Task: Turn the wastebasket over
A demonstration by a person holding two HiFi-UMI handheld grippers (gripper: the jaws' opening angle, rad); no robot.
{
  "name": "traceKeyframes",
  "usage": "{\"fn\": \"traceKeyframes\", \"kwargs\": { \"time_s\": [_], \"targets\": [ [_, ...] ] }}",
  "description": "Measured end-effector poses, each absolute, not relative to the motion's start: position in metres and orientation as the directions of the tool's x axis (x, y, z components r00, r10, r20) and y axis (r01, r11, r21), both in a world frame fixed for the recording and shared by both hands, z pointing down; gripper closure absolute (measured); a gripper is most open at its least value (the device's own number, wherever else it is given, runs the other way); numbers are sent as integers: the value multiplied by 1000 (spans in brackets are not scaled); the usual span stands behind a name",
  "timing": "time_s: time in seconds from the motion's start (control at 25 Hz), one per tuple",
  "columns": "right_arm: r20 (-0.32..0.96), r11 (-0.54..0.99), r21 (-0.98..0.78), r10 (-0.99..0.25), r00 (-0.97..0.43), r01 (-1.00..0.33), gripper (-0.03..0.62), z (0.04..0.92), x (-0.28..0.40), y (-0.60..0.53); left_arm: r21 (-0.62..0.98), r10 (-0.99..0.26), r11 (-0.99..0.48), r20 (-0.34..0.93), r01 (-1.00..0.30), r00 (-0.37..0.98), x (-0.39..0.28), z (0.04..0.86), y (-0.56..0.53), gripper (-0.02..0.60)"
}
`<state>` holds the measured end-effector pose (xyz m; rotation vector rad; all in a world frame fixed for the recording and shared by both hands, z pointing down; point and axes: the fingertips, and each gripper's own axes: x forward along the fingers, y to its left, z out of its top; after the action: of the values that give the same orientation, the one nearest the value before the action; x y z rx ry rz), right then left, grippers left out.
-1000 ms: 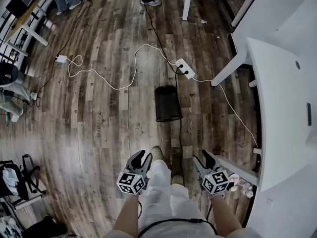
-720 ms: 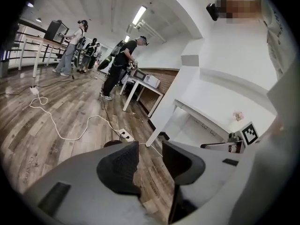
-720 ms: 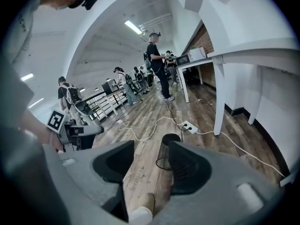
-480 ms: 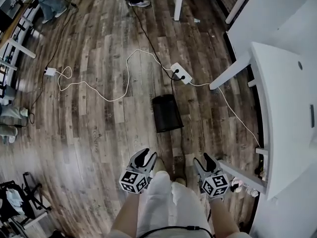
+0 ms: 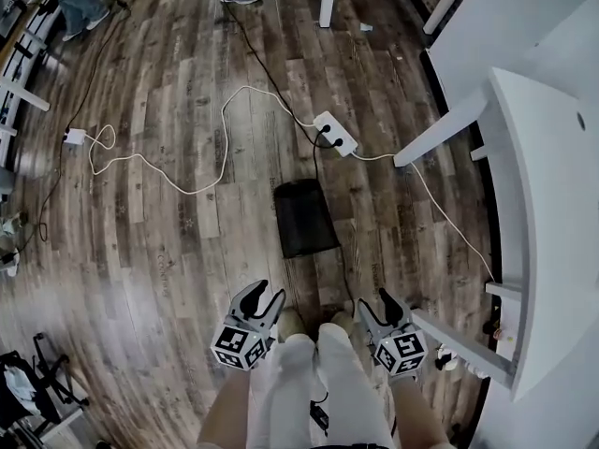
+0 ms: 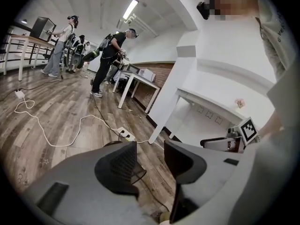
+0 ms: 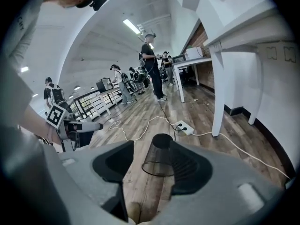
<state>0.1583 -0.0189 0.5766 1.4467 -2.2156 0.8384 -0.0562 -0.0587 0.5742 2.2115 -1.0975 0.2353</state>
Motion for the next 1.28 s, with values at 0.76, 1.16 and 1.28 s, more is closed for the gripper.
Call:
{"fn": "traceKeyframes", "kwargs": {
  "time_s": [0.76, 1.16, 1.28],
  "targets": [
    [659, 461, -167, -605, -447, -872, 332, 870, 143, -74, 295, -535, -547, 596, -783, 598, -38, 873, -78, 206],
    [670, 453, -84, -634, -387, -888, 332, 955, 151, -103, 271, -485, -603, 623, -751, 614, -24, 968, -79, 204],
    [638, 452, -90, -658, -400, -887, 327, 970, 150, -116, 222, -484, -640, 627, -736, 610, -22, 990, -84, 204]
  ]
}}
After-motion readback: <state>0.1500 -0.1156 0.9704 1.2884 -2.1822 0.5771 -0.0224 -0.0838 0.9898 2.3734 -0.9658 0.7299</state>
